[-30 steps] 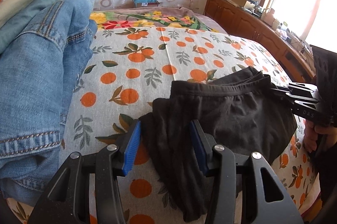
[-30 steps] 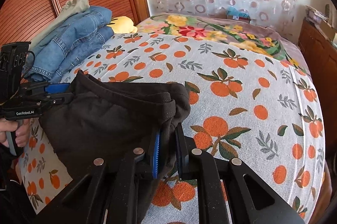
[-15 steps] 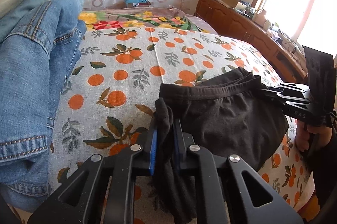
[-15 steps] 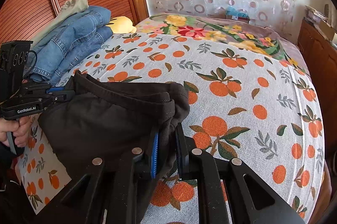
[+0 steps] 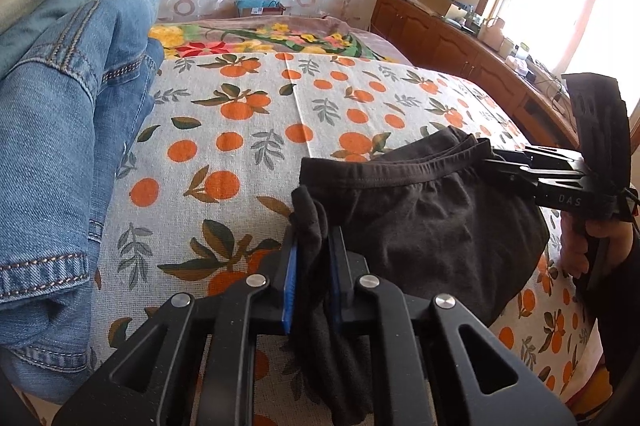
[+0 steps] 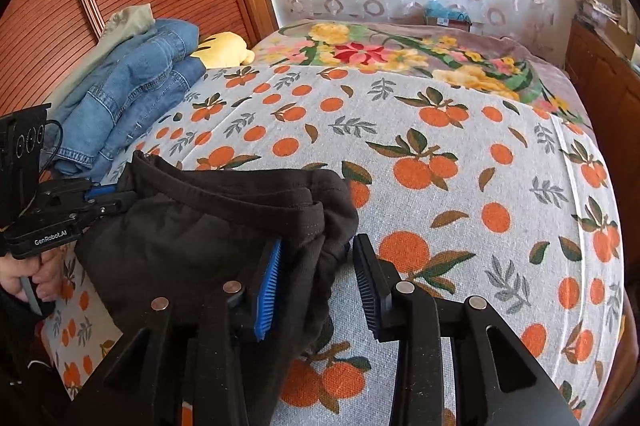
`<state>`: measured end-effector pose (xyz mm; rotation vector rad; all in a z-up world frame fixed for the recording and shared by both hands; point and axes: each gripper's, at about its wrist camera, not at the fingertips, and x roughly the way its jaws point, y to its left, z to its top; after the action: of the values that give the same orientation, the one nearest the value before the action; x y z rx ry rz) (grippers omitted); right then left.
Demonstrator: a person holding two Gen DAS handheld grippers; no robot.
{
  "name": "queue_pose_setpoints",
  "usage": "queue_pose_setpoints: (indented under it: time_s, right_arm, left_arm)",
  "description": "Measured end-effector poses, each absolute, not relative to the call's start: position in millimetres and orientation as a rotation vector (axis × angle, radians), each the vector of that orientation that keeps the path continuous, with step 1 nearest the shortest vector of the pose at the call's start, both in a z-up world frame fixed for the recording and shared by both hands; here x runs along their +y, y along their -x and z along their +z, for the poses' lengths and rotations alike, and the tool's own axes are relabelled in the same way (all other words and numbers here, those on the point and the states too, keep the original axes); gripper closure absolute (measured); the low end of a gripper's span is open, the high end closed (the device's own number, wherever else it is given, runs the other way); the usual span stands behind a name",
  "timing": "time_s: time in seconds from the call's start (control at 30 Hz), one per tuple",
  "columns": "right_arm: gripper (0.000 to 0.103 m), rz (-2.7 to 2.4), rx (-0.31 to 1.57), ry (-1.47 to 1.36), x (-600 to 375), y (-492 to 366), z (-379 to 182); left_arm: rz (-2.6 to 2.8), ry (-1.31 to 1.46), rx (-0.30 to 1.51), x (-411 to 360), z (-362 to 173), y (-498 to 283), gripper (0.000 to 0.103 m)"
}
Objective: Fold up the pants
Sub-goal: 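Grasp the black garment's folded edge with the left gripper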
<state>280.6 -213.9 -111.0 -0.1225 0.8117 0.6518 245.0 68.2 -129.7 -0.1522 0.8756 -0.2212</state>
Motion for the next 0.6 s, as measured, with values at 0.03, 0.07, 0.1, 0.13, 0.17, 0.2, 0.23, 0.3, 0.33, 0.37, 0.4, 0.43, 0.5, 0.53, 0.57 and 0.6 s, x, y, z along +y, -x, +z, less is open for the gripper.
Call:
queue_pose_setpoints:
  time_s: [0.03, 0.07, 0.1, 0.13, 0.17, 0.2, 0.23, 0.3, 0.33, 0.37, 0.4, 0.43, 0.5, 0.53, 0.57, 0.6]
  right_arm:
    - [0.066, 0.65, 0.809, 0.123, -213.2, -279.9, -111.3]
    - [0.066, 0.651, 0.807, 0.119, -213.1, -279.8, -111.7]
    - [0.066, 0.652, 0.806, 0.116, -213.5, -279.3, -111.9]
    - [0.066, 0.654, 0.805, 0.112, -213.6, -279.2, -112.2]
    - [0.066, 0.656, 0.806, 0.105, -214.5, -279.3, -112.5]
    - [0.066, 0.661, 0.808, 0.097, -215.6, -279.2, -112.8]
    - [0.068, 0.665, 0.809, 0.093, -216.4, -278.9, -113.2]
    - [0.075, 0.676, 0.811, 0.081, -217.5, -278.3, -114.0]
    - [0.077, 0.679, 0.811, 0.075, -217.8, -277.7, -114.1]
    - [0.08, 0.683, 0.812, 0.071, -218.0, -277.2, -114.5]
    - [0.085, 0.69, 0.815, 0.063, -218.4, -276.4, -114.8]
    - [0.086, 0.689, 0.811, 0.061, -218.6, -275.3, -114.5]
    - [0.089, 0.678, 0.8, 0.071, -217.6, -272.1, -112.6]
    - [0.089, 0.673, 0.79, 0.075, -217.1, -270.3, -110.9]
    - [0.09, 0.673, 0.774, 0.078, -217.2, -267.8, -107.6]
    - [0.09, 0.676, 0.758, 0.078, -216.9, -265.6, -104.1]
  left_arm:
    - [-0.222, 0.153, 0.875, 68.4, -129.9, -244.9, 0.089]
    - [-0.223, 0.154, 0.876, 68.6, -129.8, -245.0, 0.089]
    - [-0.223, 0.154, 0.877, 68.5, -129.8, -245.0, 0.089]
    - [-0.223, 0.151, 0.877, 68.1, -129.7, -245.0, 0.089]
    - [-0.222, 0.147, 0.878, 67.7, -129.4, -245.0, 0.089]
    - [-0.221, 0.143, 0.878, 67.2, -129.3, -245.1, 0.089]
    - [-0.22, 0.143, 0.878, 67.1, -129.3, -245.4, 0.087]
    - [-0.219, 0.146, 0.877, 67.7, -129.6, -246.4, 0.086]
    - [-0.22, 0.15, 0.877, 68.2, -129.6, -246.9, 0.086]
    - [-0.222, 0.152, 0.876, 68.4, -129.7, -247.2, 0.086]
    - [-0.222, 0.145, 0.874, 67.9, -129.6, -246.9, 0.086]
    - [-0.223, 0.133, 0.87, 66.6, -129.5, -246.4, 0.086]
    - [-0.231, 0.126, 0.866, 65.1, -128.8, -245.0, 0.091]
    - [-0.232, 0.13, 0.865, 65.2, -128.2, -244.2, 0.091]
    - [-0.235, 0.133, 0.862, 65.5, -127.2, -243.4, 0.092]
    - [-0.24, 0.14, 0.852, 66.8, -124.6, -241.1, 0.092]
